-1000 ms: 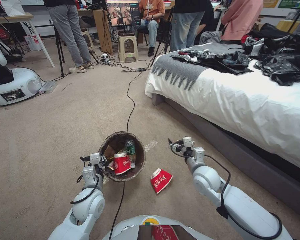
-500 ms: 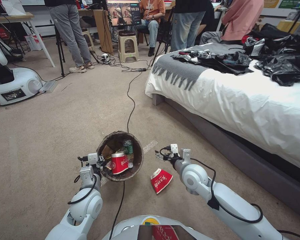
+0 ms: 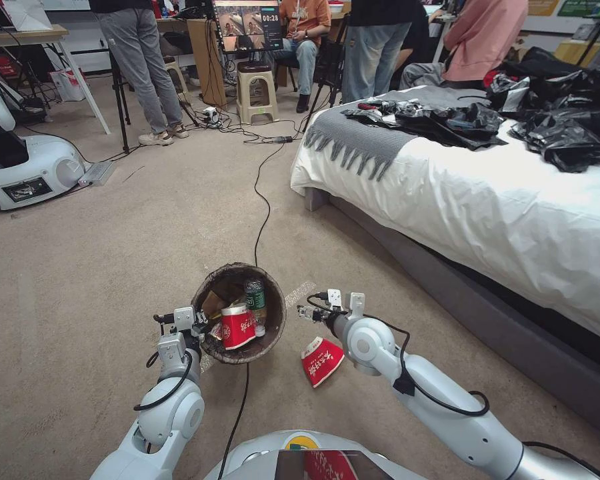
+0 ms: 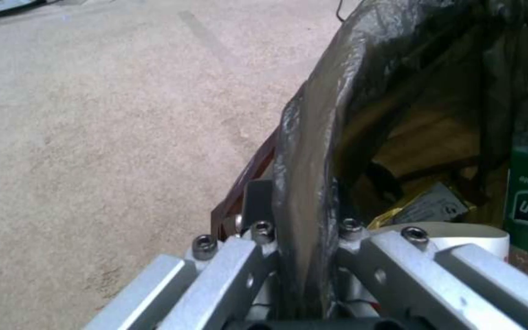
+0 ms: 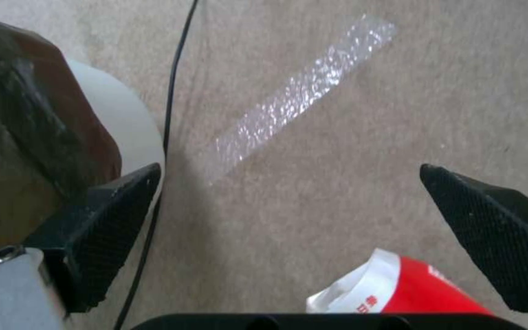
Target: Pick up the trash bin, then pick up the garbage from the floor and place it into the trash bin.
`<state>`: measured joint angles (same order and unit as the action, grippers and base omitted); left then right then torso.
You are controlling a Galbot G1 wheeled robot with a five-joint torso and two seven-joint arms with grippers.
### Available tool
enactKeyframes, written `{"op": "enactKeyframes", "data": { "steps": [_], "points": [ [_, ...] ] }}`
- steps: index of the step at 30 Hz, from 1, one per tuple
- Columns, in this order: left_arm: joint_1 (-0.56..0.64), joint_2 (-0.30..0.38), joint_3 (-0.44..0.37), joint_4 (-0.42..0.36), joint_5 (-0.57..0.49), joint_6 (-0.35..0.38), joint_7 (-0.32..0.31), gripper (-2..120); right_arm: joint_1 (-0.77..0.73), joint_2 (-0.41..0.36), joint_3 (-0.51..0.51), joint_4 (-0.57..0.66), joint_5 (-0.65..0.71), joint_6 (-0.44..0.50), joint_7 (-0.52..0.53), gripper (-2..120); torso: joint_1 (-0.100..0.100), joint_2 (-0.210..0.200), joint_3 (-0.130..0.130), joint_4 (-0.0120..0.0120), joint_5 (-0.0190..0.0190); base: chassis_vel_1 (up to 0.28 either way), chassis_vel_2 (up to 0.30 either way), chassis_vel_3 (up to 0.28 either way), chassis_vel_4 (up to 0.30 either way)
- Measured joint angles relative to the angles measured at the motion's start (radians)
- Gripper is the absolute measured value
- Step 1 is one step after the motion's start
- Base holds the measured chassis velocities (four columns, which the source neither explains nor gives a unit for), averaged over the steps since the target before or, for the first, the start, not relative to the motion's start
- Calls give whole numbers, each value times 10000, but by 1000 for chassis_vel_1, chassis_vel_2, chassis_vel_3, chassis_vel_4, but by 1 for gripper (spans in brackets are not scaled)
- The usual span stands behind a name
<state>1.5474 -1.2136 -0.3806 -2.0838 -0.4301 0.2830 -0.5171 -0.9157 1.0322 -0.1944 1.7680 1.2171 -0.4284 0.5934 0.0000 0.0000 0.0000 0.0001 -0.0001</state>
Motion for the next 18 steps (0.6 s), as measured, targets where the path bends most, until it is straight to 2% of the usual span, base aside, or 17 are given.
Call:
{"op": "enactKeyframes", "data": {
  "steps": [7,18],
  "points": [
    [-25,-49,-12,36,33,-13,-1,0,144,594,-114,-604,338,-188,501,100,0,0,0,0,0,0,0,0,0],
    [-98,-72,4,105,34,-30,0,0,-71,948,-137,-1009,315,-339,1331,100,0,0,0,0,0,0,0,0,0]
  ]
}}
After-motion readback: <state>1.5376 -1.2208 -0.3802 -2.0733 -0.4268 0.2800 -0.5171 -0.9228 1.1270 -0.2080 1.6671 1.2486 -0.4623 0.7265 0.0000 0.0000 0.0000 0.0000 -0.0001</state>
